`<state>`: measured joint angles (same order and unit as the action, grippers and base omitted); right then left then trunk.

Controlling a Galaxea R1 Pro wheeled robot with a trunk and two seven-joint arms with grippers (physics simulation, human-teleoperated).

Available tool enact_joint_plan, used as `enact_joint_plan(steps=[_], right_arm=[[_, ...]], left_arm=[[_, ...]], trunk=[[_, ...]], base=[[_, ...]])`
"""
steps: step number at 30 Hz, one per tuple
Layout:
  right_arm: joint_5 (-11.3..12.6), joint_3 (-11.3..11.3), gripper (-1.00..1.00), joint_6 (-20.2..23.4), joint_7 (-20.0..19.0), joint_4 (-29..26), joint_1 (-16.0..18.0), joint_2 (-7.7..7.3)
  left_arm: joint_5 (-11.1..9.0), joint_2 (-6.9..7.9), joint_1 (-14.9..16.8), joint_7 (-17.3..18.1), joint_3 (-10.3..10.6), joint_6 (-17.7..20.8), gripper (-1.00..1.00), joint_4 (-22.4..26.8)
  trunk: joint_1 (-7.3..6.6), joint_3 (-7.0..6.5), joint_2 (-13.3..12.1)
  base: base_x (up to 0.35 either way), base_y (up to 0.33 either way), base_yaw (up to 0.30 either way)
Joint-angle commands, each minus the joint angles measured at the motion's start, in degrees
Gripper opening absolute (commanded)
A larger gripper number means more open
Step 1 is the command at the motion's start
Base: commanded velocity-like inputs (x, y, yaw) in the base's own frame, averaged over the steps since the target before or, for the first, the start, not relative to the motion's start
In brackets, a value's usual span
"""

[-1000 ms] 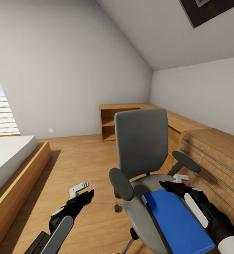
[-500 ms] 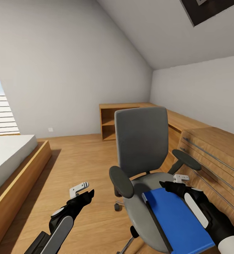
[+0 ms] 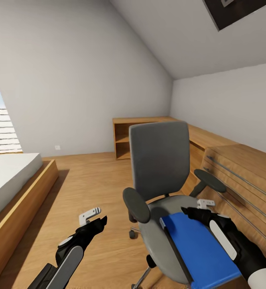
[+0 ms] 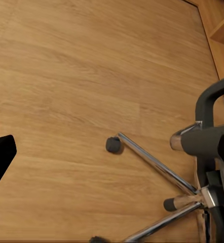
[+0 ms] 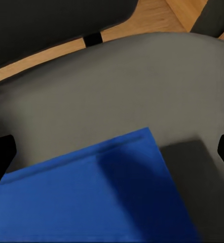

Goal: In the bedroom, organize the workspace by keeping the computer under the desk, ensuring the monitor is on the desk, placing the keyboard on the desk next to the monitor, placing the mouse on the desk next to the keyboard, moving the folder from the swivel chair onto the desk next to the mouse, stacking the notebook on top of the folder with the pen on top of the notebook, and positioning the swivel chair next to the desk.

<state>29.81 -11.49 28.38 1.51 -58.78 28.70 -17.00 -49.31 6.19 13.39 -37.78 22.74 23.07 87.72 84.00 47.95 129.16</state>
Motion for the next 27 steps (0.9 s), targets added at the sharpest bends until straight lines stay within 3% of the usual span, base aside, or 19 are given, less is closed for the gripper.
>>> enact_joint_plan(steps=[1,8,27], right_arm=[[0.3,-0.1,1.0,0.2,0.2,0.3,0.0,-0.06],[0.3,-0.2,1.0,0.2,0.9,4.0,0.0,-0.06],[0.0,-0.2,1.0,0.2,1.3,4.7,0.0,0.03]], left_arm=[[-0.4,0.05,0.1,-0.5,0.1,0.1,1.0,0.1],[-0.4,0.05,0.1,-0.5,0.1,0.1,1.0,0.1],[-0.5,0.05,0.1,-0.5,0.2,0.1,1.0,0.1]], trunk=[[-0.02,0.06,0.0],[-0.02,0.06,0.0],[-0.02,0.06,0.0]], base=[[-0.071,-0.043,0.0],[-0.031,-0.019,0.0],[0.046,0.015,0.0]])
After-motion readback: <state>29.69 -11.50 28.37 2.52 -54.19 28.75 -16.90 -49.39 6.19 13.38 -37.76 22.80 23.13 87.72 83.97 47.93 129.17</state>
